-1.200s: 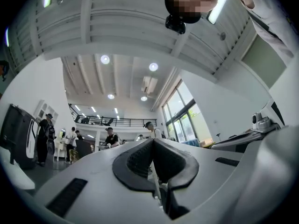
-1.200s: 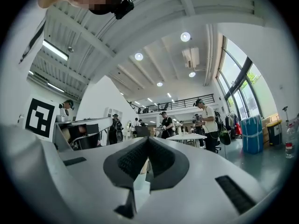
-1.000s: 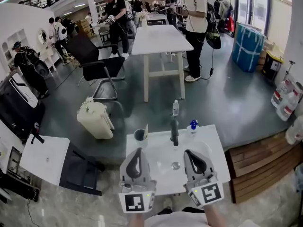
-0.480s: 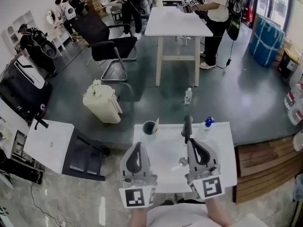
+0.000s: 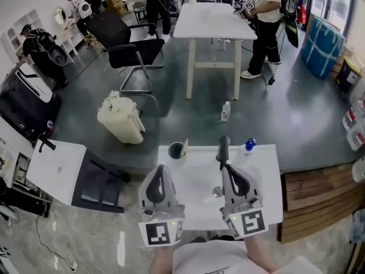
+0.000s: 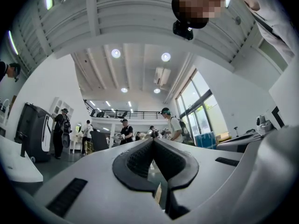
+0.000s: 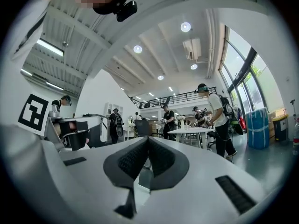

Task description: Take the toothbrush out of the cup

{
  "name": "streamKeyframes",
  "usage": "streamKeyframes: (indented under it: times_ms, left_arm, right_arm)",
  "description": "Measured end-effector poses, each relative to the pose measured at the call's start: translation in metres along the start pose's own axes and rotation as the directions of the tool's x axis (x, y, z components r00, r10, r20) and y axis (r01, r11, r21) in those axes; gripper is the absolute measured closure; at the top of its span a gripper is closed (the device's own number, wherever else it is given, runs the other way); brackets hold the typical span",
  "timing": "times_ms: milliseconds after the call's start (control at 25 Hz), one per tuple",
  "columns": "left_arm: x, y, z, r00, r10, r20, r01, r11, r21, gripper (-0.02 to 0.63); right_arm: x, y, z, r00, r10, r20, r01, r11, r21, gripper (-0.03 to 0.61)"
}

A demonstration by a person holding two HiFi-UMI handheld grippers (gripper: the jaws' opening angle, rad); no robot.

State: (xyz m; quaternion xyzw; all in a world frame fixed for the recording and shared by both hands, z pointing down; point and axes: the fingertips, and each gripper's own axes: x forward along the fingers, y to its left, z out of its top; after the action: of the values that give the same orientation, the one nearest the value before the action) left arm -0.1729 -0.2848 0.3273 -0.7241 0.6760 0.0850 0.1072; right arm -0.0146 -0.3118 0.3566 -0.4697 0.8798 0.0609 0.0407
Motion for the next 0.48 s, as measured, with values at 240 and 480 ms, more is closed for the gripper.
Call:
streamKeyframes:
  times_ms: [240, 480]
  left_arm:
    - [0.001, -0.005, 0.002, 1.0, -0.007, 0.003, 0.007, 1.0, -0.008, 0.598]
    - [-0.004, -0.003, -0.001, 1.0, -0.006, -0.005, 0.006, 1.0, -0.01, 0.598]
  right_arm:
    - [0.002, -0.002, -0.005, 1.0, -0.019, -0.012, 0.02, 0.998, 0.066, 0.566]
    - [0.032, 0.009, 0.001, 0.999, 0.039, -0.002, -0.038, 0.984, 0.173, 0.481]
